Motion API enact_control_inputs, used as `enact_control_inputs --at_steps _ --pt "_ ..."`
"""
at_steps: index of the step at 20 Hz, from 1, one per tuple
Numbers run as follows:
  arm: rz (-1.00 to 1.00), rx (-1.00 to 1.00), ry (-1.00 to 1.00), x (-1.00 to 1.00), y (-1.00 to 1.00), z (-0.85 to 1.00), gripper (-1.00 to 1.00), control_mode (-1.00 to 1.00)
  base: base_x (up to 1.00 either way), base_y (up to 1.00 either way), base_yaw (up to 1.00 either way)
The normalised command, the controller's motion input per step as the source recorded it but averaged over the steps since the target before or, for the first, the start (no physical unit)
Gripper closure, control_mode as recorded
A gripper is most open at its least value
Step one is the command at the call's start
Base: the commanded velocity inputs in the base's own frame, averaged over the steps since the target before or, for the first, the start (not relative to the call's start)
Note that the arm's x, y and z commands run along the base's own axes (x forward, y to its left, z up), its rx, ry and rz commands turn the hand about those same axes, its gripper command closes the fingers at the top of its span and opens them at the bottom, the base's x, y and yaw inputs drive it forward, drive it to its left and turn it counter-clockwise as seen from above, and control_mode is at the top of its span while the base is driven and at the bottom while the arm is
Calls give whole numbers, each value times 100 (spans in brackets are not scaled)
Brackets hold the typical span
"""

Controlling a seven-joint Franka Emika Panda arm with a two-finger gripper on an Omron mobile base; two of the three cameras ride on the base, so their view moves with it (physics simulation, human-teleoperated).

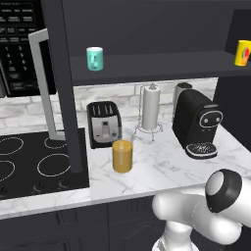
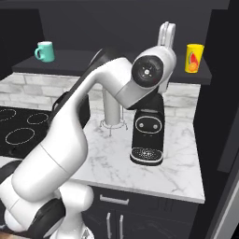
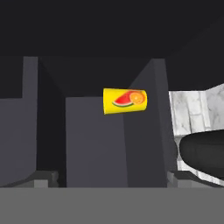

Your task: There is a tray on the dining counter. Grab the cup, mug, and pitcher and place them on the tray. The pitcher may be placed next to the tray if it cannot fit the tray.

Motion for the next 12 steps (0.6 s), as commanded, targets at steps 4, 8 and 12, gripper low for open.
enact_control_inputs --at_steps 4,8,12 --pt "2 0 5 19 -1 0 -100 -100 0 0 0" --pt "0 0 6 30 -8 0 -100 -100 0 0 0" --pt "0 0 3 32 -17 0 -100 -100 0 0 0"
